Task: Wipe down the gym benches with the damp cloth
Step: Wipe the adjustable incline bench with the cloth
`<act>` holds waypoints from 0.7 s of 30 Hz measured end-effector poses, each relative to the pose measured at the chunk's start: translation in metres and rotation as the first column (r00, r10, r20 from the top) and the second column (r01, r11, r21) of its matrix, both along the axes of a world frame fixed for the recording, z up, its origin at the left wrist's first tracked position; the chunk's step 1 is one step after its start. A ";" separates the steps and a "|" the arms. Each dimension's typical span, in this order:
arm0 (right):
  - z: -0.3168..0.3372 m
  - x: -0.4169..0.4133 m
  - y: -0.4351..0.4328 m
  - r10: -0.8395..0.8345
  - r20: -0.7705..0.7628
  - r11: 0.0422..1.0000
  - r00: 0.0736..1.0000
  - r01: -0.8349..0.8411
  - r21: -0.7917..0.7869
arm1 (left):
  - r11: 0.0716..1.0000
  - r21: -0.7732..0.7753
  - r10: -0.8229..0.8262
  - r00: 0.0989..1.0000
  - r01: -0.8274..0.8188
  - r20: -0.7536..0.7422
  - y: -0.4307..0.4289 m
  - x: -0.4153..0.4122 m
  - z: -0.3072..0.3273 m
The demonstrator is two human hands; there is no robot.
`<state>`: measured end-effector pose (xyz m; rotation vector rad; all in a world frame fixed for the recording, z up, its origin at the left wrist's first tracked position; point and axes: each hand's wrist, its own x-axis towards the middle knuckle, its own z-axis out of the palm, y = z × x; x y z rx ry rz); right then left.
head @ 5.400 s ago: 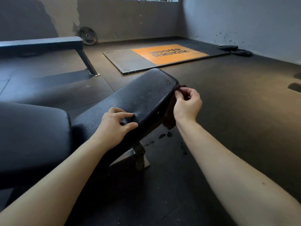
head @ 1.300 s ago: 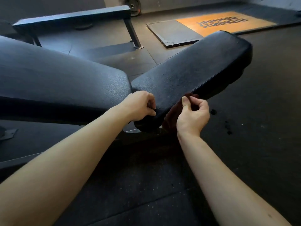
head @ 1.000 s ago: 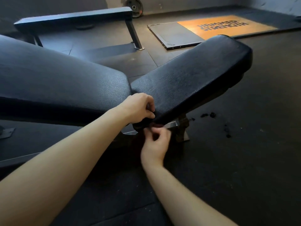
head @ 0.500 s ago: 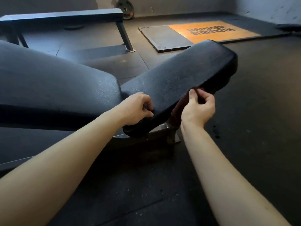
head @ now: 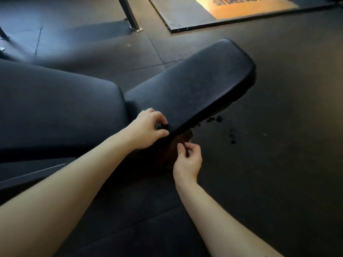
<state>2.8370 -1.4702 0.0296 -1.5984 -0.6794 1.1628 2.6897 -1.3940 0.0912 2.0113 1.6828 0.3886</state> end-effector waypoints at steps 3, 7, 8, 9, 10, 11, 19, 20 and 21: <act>0.061 0.022 -0.004 0.054 0.017 0.994 0.998 -0.052 -0.100 | 0.988 -0.150 -0.032 0.999 0.027 -0.027 -0.009 0.007 0.046; 0.178 0.055 0.005 0.207 0.057 0.970 0.977 -0.197 -0.142 | 0.947 -0.319 -0.038 0.998 0.049 0.041 -0.020 0.026 0.142; 0.210 0.062 0.007 0.250 0.062 0.959 0.966 -0.239 -0.150 | 0.937 -0.345 -0.018 0.996 0.047 0.088 -0.023 0.031 0.170; 0.243 0.069 0.010 0.294 0.064 0.946 0.954 -0.281 -0.158 | 0.929 -0.366 0.000 0.990 0.051 0.138 -0.023 0.036 0.201; 0.277 0.077 0.013 0.336 0.062 0.933 0.940 -0.323 -0.159 | 0.920 -0.386 0.007 0.985 0.062 0.173 -0.023 0.042 0.232; 0.310 0.084 0.016 0.370 0.056 0.921 0.927 -0.358 -0.155 | 0.912 -0.400 -0.005 0.981 0.085 0.195 -0.023 0.047 0.265; 0.546 0.147 0.044 0.562 0.083 0.827 0.823 -0.555 -0.093 | 0.935 -0.351 0.019 0.979 0.054 0.201 -0.004 0.093 0.505; 0.566 0.156 0.050 0.563 0.111 0.827 0.819 -0.556 -0.085 | 0.936 -0.351 0.035 0.982 0.033 0.185 -0.002 0.099 0.525; 0.584 0.166 0.056 0.567 0.152 0.824 0.810 -0.561 -0.081 | 0.934 -0.358 0.054 0.983 0.012 0.174 -0.001 0.106 0.543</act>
